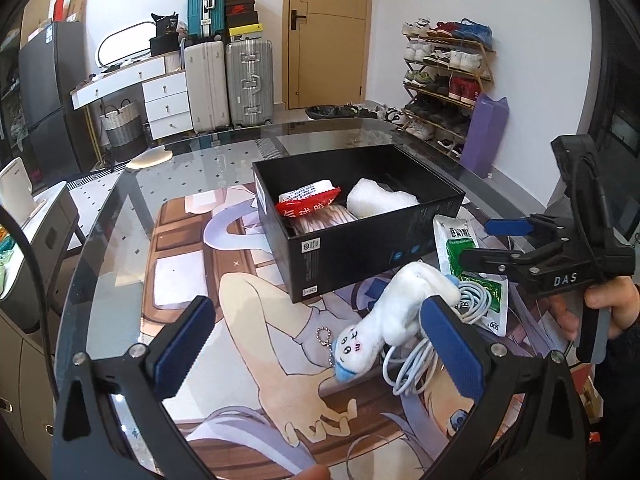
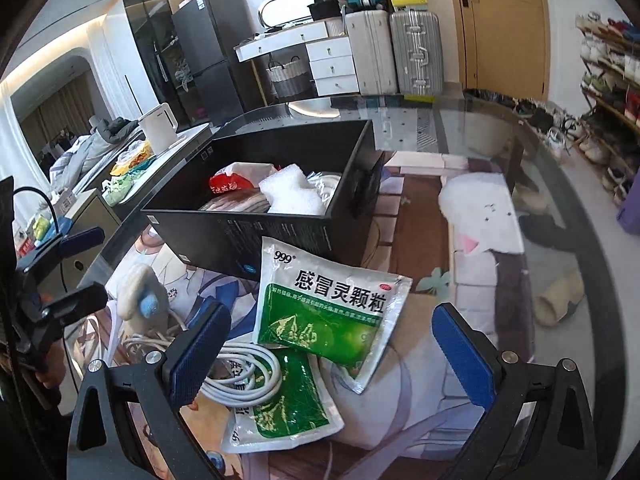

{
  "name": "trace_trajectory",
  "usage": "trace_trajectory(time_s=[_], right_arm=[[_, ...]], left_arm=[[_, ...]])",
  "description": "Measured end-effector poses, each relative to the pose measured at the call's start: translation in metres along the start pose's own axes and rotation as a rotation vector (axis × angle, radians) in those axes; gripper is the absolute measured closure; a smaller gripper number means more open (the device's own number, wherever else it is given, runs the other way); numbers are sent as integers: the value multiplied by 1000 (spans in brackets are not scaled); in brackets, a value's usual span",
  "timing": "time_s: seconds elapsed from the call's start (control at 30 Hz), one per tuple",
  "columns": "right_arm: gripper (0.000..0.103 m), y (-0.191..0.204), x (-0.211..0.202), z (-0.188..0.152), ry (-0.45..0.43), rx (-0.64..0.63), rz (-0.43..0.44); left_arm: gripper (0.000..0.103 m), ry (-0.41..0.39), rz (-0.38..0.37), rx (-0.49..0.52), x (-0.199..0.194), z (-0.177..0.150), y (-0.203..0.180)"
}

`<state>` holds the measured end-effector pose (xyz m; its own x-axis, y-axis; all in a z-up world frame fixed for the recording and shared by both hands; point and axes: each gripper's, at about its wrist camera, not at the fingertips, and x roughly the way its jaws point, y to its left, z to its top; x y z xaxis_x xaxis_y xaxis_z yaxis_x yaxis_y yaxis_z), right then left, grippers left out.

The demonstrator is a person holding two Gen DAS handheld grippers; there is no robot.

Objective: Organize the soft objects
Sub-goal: 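Move the left tool to the white plush doll while the right tool approaches the green sachet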

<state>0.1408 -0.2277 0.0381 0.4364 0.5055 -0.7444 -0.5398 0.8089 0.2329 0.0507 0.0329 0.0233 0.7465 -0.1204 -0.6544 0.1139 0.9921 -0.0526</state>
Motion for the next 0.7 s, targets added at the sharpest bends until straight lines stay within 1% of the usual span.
trace_trajectory(time_s=[0.23,0.33,0.57,0.6,0.63,0.7], right_arm=[[1,1,17,1,38,36,-5],[1,1,24,3,57,44,-14],[1,4,34,5,54,56,-16],[4,3,34,5,51,58,-15],[11,3,33,5,48,58,-14],[18,3,33,5,49,51,-21]], left_arm=[[0,-7,-24,5,-4,1,1],[0,3,-16,13,-1,0,1],[0,20,-16,28,3,-1,-4],[0,23,-15,30,4,-2,-4],[0,25,-15,30,5,-2,-5],[0,30,-16,32,6,-3,-6]])
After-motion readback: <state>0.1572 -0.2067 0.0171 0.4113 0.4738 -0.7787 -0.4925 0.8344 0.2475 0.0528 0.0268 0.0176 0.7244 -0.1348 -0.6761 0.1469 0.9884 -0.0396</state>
